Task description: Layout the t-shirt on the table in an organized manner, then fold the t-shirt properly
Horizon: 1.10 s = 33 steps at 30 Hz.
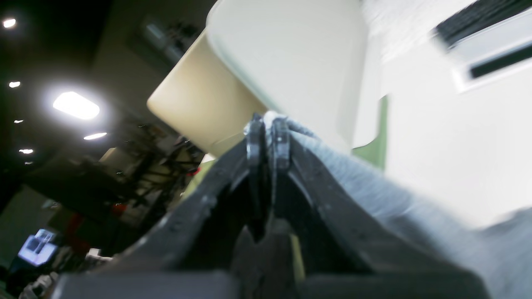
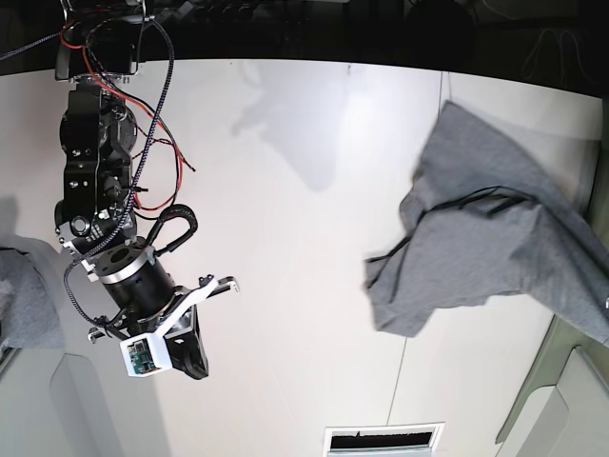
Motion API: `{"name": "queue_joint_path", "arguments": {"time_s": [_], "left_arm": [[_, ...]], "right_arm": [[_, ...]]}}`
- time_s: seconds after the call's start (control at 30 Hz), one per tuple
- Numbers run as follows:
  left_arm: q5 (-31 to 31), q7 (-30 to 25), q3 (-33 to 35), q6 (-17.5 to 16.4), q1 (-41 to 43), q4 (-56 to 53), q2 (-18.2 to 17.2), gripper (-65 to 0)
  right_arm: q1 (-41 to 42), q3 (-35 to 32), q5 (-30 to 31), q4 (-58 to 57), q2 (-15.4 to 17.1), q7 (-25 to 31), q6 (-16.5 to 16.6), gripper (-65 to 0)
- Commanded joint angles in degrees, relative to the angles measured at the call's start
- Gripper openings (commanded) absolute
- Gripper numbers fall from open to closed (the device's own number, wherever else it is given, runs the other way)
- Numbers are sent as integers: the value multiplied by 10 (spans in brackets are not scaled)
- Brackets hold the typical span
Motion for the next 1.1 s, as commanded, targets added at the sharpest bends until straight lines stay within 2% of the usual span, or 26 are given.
{"name": "queue_joint_path", "arguments": {"time_s": [0.0,0.07,0.2,0.27,0.37,0.47,0.57,0.67,0.73,0.83,0.9,0.97,1.07], "left_arm": [[2,-9,-9,11,-5,14,-13,-650],[-25,0,-9,8,-3,19,-12,-650],[-89,14,-9,-29,2,19,6,-650],[-130,11,-8,-61,9,20,16,-650],[-203,5,1,-136,8,23,35,-650],[-286,-2,36,-238,8,37,60,-650],[-347,-2,116,-330,8,50,92,-650],[-360,-2,230,-406,8,49,127,-650],[-350,-1,311,-414,8,40,142,-650],[-292,-2,418,-414,7,23,153,-646],[-244,-2,467,-413,6,11,157,-514],[-209,-2,492,-405,6,-1,157,-419],[-196,-2,497,-373,6,-4,157,-404]], "right_arm": [[9,1,14,16,0,7,0,-650],[3,0,40,16,-2,-11,0,-650],[-27,0,72,-6,-2,-19,0,-650],[-43,0,81,-28,-3,-19,0,-650],[-56,0,91,-80,-5,-18,0,-650],[-59,0,93,-129,-5,-14,0,-544],[-59,0,93,-151,-5,-14,0,-510],[-57,5,93,-150,-4,-8,-2,-510],[-57,13,93,-150,-5,6,-2,-511],[-57,29,93,-150,-4,30,-2,-510],[-56,40,95,-150,-5,31,-2,-507],[-56,49,95,-150,-4,31,-2,-475],[-56,58,95,-150,-5,31,-2,-395]]}}
